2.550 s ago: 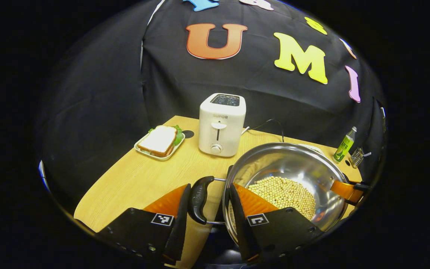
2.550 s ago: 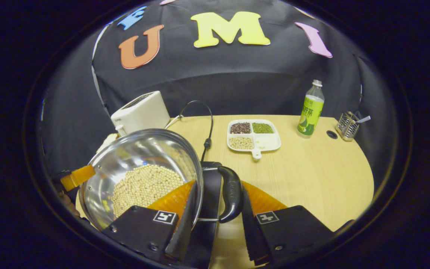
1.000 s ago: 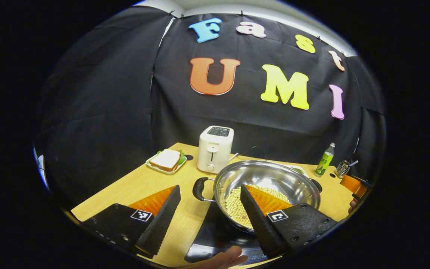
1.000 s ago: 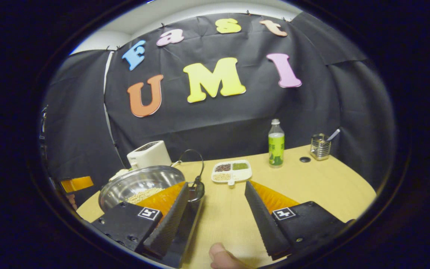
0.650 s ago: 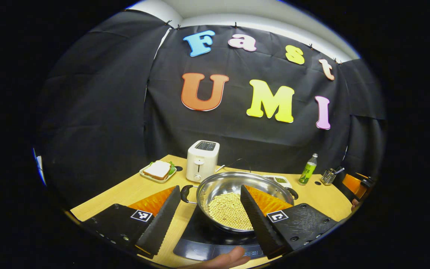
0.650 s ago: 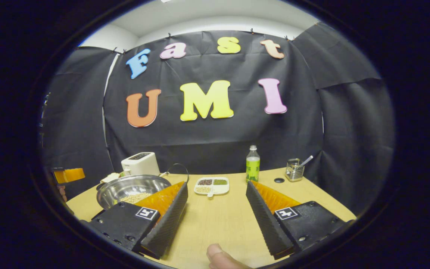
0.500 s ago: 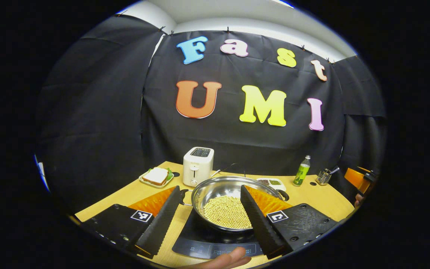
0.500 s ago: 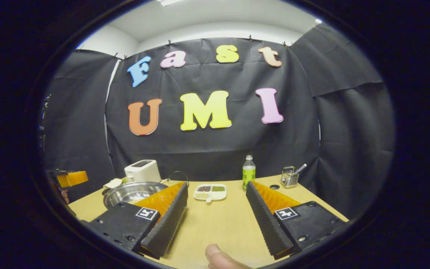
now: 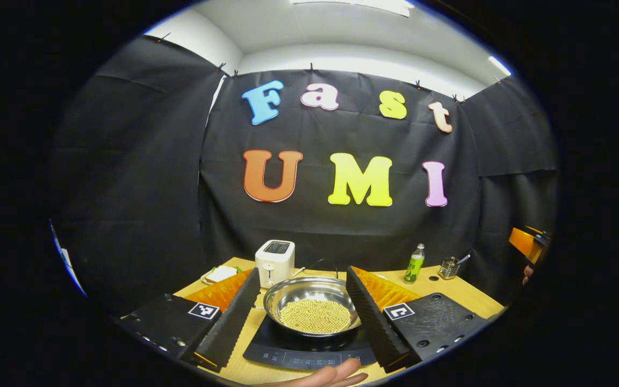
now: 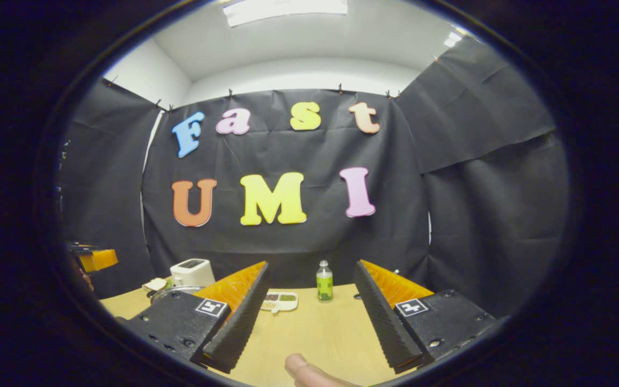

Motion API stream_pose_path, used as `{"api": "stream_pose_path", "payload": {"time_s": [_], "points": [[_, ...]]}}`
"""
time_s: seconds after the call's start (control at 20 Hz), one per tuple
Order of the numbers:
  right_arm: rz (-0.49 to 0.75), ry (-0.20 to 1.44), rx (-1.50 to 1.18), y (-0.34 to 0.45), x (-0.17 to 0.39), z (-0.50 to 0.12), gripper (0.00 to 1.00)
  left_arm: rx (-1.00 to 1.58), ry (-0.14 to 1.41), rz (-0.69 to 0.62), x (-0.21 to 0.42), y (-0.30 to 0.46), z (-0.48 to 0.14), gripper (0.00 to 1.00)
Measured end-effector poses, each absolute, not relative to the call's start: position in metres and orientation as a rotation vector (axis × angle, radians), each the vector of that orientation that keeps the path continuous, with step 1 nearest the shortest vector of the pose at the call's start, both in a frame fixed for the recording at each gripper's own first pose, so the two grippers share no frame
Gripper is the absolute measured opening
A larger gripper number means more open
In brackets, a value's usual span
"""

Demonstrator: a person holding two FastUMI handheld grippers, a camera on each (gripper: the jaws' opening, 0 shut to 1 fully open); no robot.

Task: First push the handle of the pot to place it horizontally, then grasp the pot with both hands and set it on the induction cooktop.

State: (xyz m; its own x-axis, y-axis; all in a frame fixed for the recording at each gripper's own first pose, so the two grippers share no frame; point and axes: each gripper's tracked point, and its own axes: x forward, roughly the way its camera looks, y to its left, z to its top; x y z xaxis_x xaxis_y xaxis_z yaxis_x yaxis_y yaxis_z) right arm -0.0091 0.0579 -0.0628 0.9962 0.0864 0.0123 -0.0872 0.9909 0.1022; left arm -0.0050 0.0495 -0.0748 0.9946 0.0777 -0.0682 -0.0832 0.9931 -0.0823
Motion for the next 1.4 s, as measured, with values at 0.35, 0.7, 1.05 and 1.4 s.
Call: {"api": "stream_pose_path", "payload": {"time_s": [0.35,0.7,1.05,1.4], "points": [[0.006,-0.08,0.045,0.003,-0.055,-0.041,0.96,-0.067,-0.043,0.043,-0.037,0.006,-0.027,0.95],[0.021,-0.112,0.112,-0.017,-0.083,-0.042,0.98,-0.061,-0.094,0.003,-0.067,-0.033,-0.023,0.95],[0.036,-0.066,0.11,-0.026,-0.087,-0.061,0.96,-0.036,-0.046,-0.03,-0.069,-0.053,-0.031,0.95],[0.061,-0.045,0.093,-0.017,-0.082,-0.066,0.96,-0.032,-0.04,0.006,-0.069,-0.046,-0.032,0.95]]}}
